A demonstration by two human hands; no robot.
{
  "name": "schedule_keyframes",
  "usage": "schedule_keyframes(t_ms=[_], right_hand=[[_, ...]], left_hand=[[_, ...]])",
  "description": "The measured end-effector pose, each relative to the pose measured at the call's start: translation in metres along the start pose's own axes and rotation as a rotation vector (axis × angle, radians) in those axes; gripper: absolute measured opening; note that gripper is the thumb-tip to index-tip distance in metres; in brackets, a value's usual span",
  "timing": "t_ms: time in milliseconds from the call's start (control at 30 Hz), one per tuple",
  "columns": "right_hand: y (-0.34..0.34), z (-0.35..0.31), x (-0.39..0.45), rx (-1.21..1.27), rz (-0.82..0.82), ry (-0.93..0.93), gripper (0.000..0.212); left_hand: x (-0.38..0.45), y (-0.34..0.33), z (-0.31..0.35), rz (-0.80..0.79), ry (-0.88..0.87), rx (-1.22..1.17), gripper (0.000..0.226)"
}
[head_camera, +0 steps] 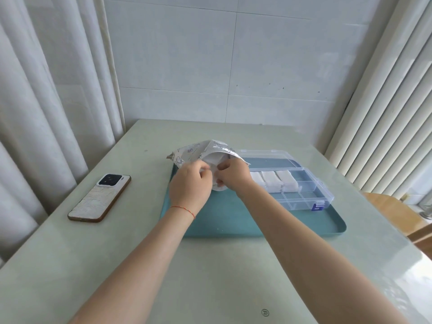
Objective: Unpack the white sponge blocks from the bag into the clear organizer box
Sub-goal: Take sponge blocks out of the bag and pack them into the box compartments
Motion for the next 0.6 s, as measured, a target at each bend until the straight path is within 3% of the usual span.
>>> schedule_keyframes(t_ms=[133, 433, 600], right_hand=[[0.000, 0.001, -0.001, -0.023, -0.022, 0.025, 0.009], [-0.001, 0.006, -0.004, 0.233, -0.061, -0.071, 0.016], [-0.010, 0.002, 0.000, 0.161, -0.068, -0.070, 0.022]], left_hand=[[-0.004, -0.022, -0.005, -0.198, 0.040, 0.065, 0.044], [-0.005, -0.026, -0.022, -0.236, 0.198, -0.107, 0.038], [-0.005, -0.027, -0.029, -0.288, 0.226, -0.175, 0.037]])
Point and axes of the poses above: each hand's wrist, its own x-axis towards the middle knuckle, its own y-axis out of the back of the hand, z = x × y, the point moved 8 cm from there along x, towards the middle knuckle, and after that the axes turned 6 degrees about y, right-handed, at the moved point
